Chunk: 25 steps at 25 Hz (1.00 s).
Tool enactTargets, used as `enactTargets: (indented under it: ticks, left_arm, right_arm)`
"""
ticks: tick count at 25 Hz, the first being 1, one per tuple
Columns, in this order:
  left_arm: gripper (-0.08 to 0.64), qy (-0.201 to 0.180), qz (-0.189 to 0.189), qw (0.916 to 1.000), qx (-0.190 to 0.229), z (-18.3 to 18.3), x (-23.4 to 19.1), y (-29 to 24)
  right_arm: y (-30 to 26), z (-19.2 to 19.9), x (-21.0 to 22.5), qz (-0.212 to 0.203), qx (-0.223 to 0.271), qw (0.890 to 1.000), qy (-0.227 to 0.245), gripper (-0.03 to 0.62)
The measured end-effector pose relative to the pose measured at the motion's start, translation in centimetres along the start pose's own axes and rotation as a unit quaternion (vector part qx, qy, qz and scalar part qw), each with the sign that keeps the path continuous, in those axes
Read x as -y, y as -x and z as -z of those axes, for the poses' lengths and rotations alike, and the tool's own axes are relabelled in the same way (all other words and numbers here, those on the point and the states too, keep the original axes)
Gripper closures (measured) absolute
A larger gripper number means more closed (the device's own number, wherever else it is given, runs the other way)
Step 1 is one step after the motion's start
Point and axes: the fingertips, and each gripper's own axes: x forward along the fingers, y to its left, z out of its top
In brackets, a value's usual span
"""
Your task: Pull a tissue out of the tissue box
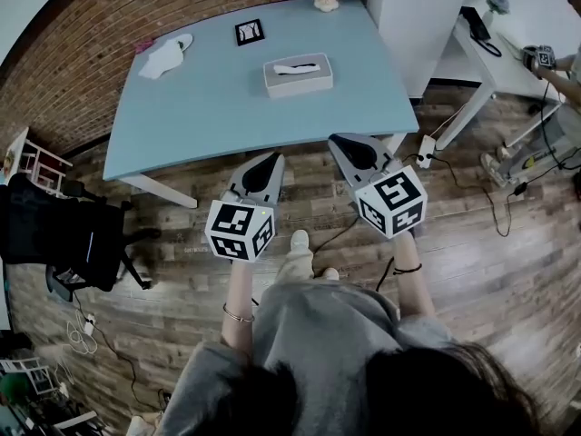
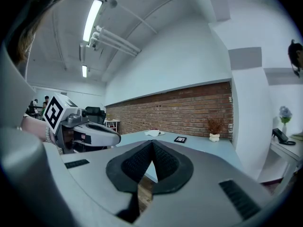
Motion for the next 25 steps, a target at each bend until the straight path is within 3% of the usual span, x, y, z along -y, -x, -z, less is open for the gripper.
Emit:
enactTargets:
  ticks: [25]
  left_arm:
    - [0.557, 0.018, 0.025, 0.9994, -0.016, 0.0, -9.6, -8.3]
  right_arm:
    - [-11.2, -0.1, 5.2, 0.009, -0.027, 1.0, -0.003, 0.594]
